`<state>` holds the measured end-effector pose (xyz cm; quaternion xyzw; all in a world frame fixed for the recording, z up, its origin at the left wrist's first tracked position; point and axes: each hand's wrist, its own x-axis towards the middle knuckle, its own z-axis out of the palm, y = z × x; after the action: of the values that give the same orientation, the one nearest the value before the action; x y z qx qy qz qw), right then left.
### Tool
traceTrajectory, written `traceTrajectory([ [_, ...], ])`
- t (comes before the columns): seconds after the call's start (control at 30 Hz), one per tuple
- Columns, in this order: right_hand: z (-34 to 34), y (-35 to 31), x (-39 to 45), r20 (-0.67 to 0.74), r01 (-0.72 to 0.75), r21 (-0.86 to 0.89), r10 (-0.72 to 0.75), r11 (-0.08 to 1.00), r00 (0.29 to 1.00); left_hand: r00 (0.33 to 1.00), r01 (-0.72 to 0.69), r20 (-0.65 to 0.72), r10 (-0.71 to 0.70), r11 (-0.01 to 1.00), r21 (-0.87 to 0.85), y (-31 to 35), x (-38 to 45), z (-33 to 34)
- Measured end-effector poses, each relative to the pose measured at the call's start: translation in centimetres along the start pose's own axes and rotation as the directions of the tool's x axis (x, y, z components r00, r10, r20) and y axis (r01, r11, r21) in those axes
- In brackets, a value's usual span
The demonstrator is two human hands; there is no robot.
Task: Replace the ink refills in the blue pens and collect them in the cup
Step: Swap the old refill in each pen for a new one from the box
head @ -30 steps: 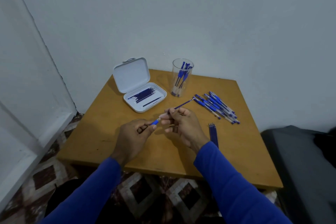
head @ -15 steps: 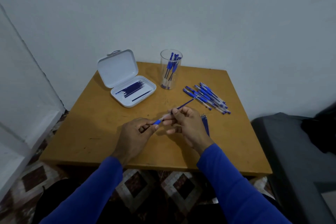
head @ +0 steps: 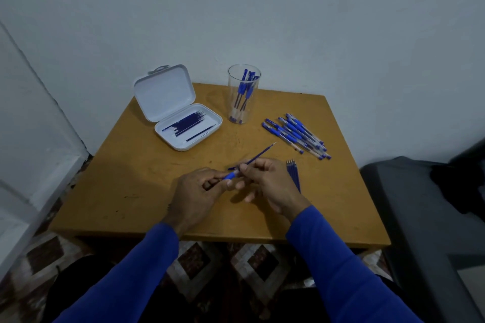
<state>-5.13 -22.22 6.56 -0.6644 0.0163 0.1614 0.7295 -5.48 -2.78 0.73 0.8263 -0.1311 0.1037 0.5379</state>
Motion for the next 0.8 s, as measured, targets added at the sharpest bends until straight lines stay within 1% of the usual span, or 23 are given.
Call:
traceTrajectory([
  [0.03,0.1,0.0,0.0,-0.005,0.001,0.000,-0.001,1.000,1.000,1.000,0.005,-0.003,-0.005,1.000,-0.007,0.0,0.0,-0.1],
  [0.07,0.2,-0.1,0.1,-0.040,0.013,0.011,-0.012,1.000,0.999,1.000,0.009,-0.005,-0.009,1.000,-0.015,0.1,0.0,-0.1],
  [0.13,0.1,0.1,0.3,-0.161,0.065,0.030,-0.060,0.997,0.985,1.000,0.021,-0.007,-0.021,0.999,-0.025,0.0,0.0,0.0],
  [0.17,0.0,0.2,0.3,-0.207,0.082,0.022,-0.076,0.996,0.975,1.000,0.025,-0.008,-0.025,0.999,-0.028,0.0,0.0,0.0],
  [0.2,-0.1,0.2,0.3,-0.225,0.079,0.000,-0.077,0.997,0.971,1.000,0.027,-0.008,-0.028,0.999,-0.029,0.0,0.0,0.1],
  [0.23,-0.2,0.2,0.3,-0.213,0.058,-0.031,-0.063,0.998,0.975,1.000,0.028,-0.005,-0.028,0.999,-0.024,0.0,0.0,0.1],
  [0.33,-0.1,0.1,-0.1,-0.094,-0.035,-0.113,0.025,0.993,0.995,1.000,0.027,0.009,-0.027,1.000,0.000,0.1,0.0,0.0],
  [0.37,0.0,0.1,-0.1,-0.092,-0.047,-0.111,0.037,0.993,0.995,1.000,0.024,0.007,-0.024,1.000,0.001,0.1,0.0,-0.1],
  [0.43,0.0,0.1,0.0,-0.183,-0.036,-0.091,0.019,0.995,0.983,1.000,0.023,-0.001,-0.023,1.000,0.000,0.1,0.0,-0.1],
  [0.47,-0.1,0.2,0.0,-0.247,-0.027,-0.116,-0.003,0.993,0.969,1.000,0.026,-0.001,-0.026,1.000,0.001,0.2,0.1,-0.1],
  [0.5,-0.2,0.3,0.1,-0.299,-0.026,-0.186,-0.031,0.982,0.954,1.000,0.030,0.001,-0.030,1.000,0.005,0.3,0.1,0.0],
  [0.57,-0.5,0.6,0.4,-0.341,-0.057,-0.400,-0.091,0.915,0.936,1.000,0.023,0.010,-0.023,0.999,0.023,0.5,0.4,-0.1],
  [0.63,-0.4,0.9,0.7,-0.323,-0.082,-0.565,-0.128,0.821,0.938,1.000,0.008,0.023,-0.009,0.999,0.047,0.8,0.8,-0.2],
  [0.73,0.2,1.5,1.5,-0.263,-0.053,-0.726,-0.206,0.686,0.943,0.999,-0.003,0.036,0.000,0.998,0.062,1.0,1.3,-0.2],
  [0.8,0.4,1.9,2.0,-0.248,-0.050,-0.776,-0.231,0.629,0.941,0.999,0.005,0.047,-0.008,0.998,0.062,0.9,1.4,0.0],
])
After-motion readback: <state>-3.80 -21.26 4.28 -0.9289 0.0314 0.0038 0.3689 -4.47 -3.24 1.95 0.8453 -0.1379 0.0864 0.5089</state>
